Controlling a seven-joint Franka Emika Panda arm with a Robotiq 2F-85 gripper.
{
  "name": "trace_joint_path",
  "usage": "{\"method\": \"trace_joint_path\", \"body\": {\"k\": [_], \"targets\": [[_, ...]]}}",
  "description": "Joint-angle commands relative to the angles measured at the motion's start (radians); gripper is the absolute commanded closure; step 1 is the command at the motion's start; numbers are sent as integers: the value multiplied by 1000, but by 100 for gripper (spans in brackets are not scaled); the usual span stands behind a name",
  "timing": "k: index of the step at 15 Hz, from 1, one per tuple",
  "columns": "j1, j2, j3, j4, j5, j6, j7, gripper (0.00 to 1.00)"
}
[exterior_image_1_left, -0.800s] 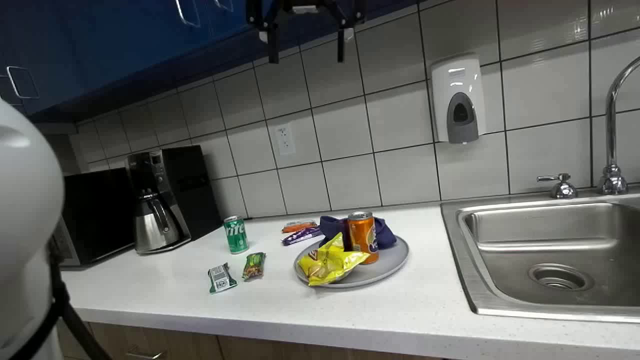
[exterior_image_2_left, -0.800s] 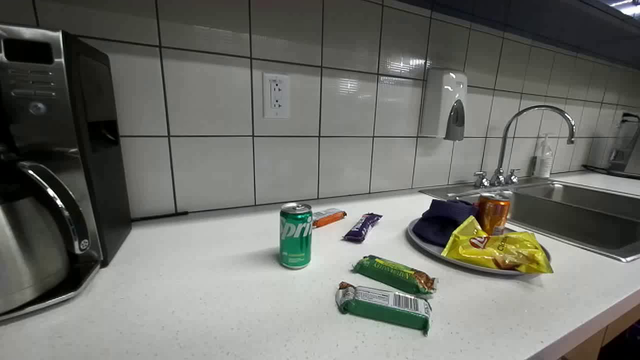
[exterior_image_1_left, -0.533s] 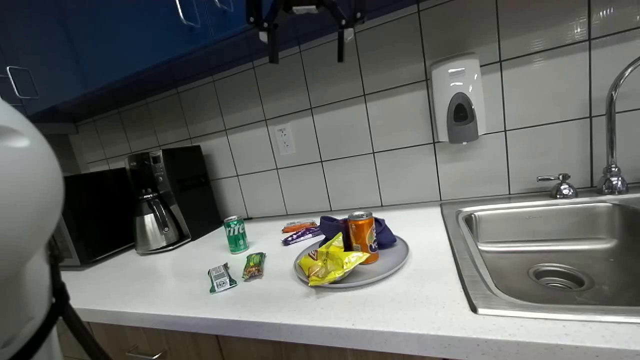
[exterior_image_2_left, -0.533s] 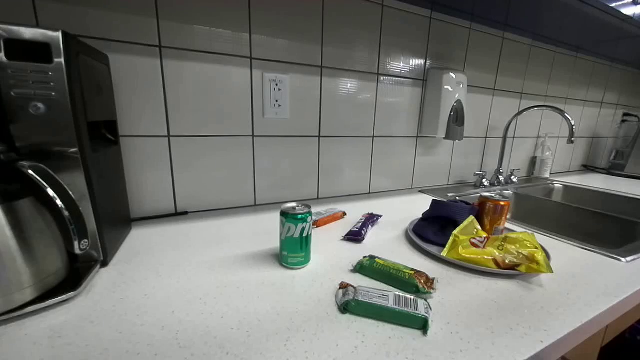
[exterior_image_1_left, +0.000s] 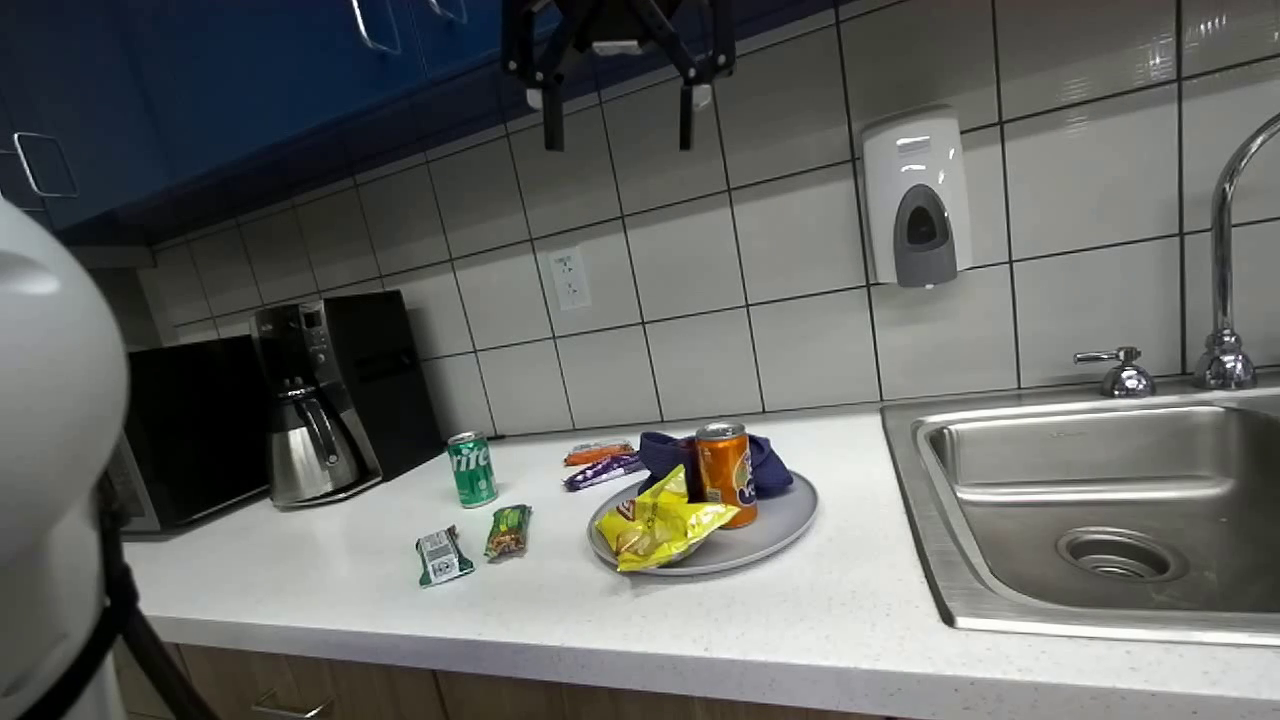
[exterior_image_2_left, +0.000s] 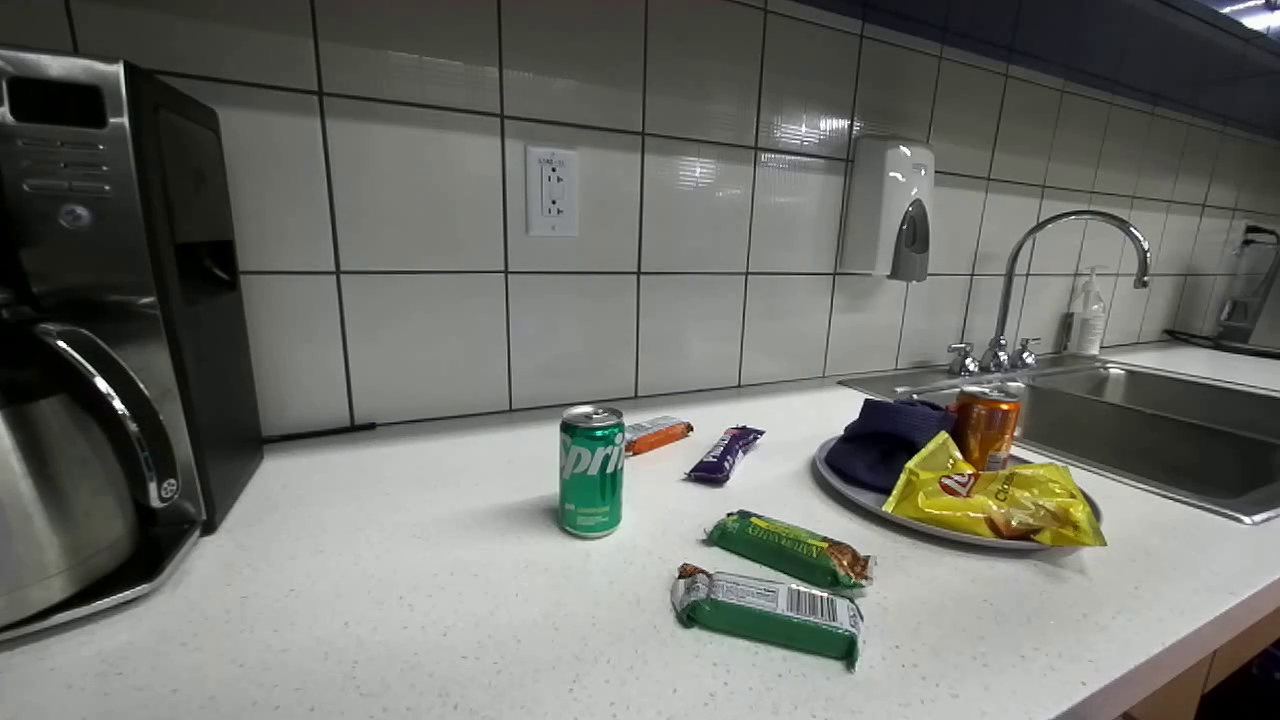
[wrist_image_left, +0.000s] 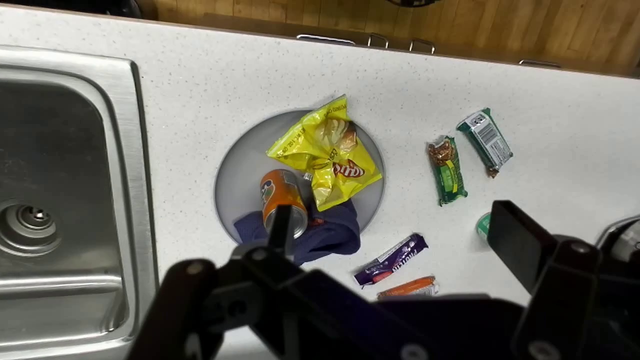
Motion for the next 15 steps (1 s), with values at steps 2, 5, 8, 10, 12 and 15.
{"method": "trace_joint_path", "body": {"k": [2, 5, 8, 10, 12, 15], "targets": [[-20, 65, 8, -11, -14, 48, -65, 0], [-26, 106, 15, -29, -30, 97, -98, 0], [-35, 156, 20, -51, -39, 160, -114, 0], [-40, 187, 22, -68, -38, 209, -125, 0], [-45, 216, 27, -89, -35, 267, -134, 0], [-52, 263, 35, -117, -35, 358, -146, 0]]}}
